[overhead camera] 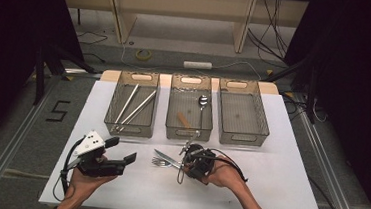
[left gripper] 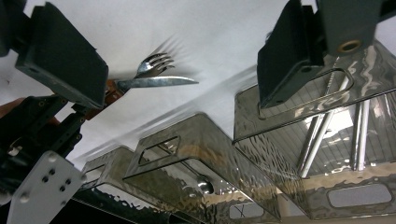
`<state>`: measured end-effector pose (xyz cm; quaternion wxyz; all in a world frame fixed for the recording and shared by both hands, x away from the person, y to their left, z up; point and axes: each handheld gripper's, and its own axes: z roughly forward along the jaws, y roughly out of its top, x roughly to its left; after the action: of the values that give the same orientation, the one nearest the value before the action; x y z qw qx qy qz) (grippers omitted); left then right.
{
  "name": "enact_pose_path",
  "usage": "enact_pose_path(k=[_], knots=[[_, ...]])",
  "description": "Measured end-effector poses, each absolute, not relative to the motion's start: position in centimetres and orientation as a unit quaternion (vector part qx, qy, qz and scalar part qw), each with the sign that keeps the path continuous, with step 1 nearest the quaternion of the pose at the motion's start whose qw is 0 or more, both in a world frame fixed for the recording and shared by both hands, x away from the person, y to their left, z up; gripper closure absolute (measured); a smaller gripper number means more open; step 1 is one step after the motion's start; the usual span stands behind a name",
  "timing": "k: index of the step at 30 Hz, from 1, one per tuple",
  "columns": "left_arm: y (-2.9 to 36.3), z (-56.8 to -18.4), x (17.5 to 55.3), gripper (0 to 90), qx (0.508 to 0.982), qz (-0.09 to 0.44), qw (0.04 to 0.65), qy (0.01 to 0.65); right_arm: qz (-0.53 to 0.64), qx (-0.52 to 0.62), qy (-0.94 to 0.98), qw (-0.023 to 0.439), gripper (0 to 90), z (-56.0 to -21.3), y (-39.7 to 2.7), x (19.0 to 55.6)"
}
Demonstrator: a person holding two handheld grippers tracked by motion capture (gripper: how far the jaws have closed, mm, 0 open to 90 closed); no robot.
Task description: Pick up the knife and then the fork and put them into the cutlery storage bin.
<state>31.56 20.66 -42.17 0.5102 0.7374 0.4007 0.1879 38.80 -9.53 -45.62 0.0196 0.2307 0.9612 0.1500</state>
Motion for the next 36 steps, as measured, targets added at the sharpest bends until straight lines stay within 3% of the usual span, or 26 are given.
enact_pose_path(k=[16, 36], knots=[[20.7, -42.2, 31.5, 16.2, 0.735, 0.189, 0.511, 0.403, 0.214, 0.26, 0.942, 0.02, 77.1, -41.8, -12.3, 39.2], [21.0, -42.2, 31.6, 16.1, 0.731, 0.187, 0.514, 0.407, 0.277, 0.325, 0.903, 0.049, 77.1, -37.3, -17.5, 42.5]])
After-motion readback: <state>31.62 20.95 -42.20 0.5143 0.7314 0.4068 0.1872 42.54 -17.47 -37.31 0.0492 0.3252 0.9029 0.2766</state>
